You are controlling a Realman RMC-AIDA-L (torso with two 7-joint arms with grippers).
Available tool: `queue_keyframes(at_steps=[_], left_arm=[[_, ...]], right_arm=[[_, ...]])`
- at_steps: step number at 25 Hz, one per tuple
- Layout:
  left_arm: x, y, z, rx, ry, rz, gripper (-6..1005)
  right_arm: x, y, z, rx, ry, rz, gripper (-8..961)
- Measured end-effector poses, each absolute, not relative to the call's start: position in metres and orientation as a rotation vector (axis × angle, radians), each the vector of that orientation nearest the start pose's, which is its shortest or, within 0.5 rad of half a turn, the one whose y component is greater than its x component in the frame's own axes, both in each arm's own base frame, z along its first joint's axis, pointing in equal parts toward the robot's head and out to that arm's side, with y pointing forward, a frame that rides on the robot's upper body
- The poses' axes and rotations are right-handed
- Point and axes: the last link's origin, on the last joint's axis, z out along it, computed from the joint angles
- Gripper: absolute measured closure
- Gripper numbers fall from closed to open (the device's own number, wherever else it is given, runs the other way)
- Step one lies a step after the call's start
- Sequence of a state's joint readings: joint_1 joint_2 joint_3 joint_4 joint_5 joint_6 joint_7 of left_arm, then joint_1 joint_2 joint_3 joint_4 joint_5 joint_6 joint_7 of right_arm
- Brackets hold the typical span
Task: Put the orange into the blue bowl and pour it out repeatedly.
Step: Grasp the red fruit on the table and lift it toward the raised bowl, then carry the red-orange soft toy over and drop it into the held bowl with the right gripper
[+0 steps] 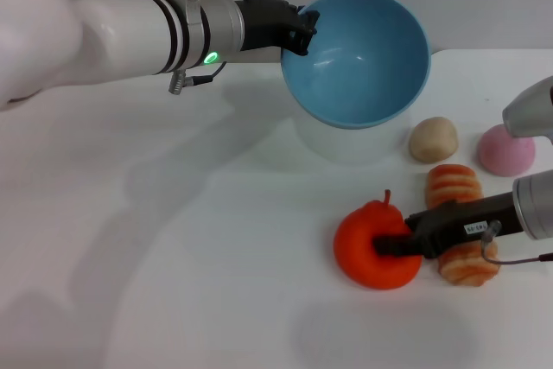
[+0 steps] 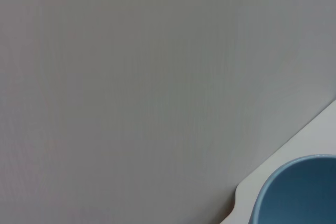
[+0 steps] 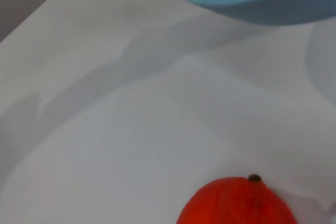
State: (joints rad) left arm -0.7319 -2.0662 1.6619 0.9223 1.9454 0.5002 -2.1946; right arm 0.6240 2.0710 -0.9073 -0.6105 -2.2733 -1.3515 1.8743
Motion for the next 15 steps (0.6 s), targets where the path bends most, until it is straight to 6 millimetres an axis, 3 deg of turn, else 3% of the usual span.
queue_keyframes(at_steps=[2, 9, 15], left_arm=[[-0.119, 0.437, -0.064, -2.398, -0.536, -0.341, 1000], [-0.118, 0.437, -0.064, -2.401, -0.533, -0.340, 1000], [-0.118, 0.438, -0.063, -2.398, -0.526, -0.336, 999]], right_arm=[[0.273, 0.343, -0.040, -2.756, 1.149, 0.149, 580], [0.263, 0.345, -0.026, -2.752, 0.998, 0.364, 696], [0.241, 0.333, 0.004, -2.851, 0.721, 0.550, 758]])
